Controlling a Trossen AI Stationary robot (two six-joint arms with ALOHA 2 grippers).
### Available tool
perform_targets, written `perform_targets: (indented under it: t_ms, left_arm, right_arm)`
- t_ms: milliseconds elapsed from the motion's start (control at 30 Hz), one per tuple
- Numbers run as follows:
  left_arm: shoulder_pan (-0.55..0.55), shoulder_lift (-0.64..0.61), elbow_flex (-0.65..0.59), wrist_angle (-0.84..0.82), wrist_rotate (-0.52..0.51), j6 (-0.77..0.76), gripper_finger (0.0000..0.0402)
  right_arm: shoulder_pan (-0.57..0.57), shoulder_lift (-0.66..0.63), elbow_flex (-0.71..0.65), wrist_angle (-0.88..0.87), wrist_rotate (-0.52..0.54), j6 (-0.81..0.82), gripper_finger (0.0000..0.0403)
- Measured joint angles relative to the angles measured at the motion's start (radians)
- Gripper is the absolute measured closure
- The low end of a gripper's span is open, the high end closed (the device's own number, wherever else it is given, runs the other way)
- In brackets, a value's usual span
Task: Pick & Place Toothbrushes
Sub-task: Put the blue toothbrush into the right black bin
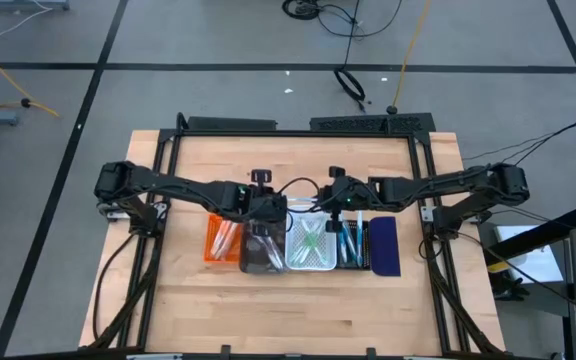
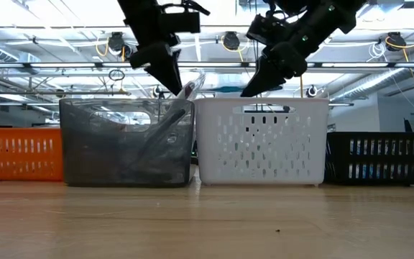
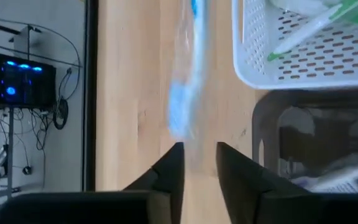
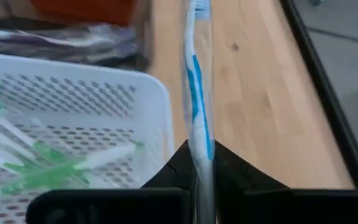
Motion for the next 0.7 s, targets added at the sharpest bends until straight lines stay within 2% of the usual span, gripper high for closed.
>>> perform_targets:
  t_ms: [200,333,467,700]
  left_arm:
    - [-0.003,-0.083,0.001,-0.067,0.020,-0.110,0.0259]
    - [-0.013,-0.166,-0.005,-0.093,0.024,-0.215,0.0244]
    - [-0.042,-0.252,-0.030,-0.124,0.022,-0.298,0.0243]
    - [-0.117,-0.381,-0.120,-0.117,-0.036,-0.435,0.0243]
  right_arm:
    - [0.010,-0.039,0.001,-0.079,0.043,0.093,0.0387]
    - [0.056,-0.081,0.002,-0.119,0.054,0.184,0.0387]
    - [0.164,-0.122,0.002,-0.246,0.202,0.321,0.0387]
    - [0.437,-0.154,0.001,-0.409,0.465,0.693,0.0387]
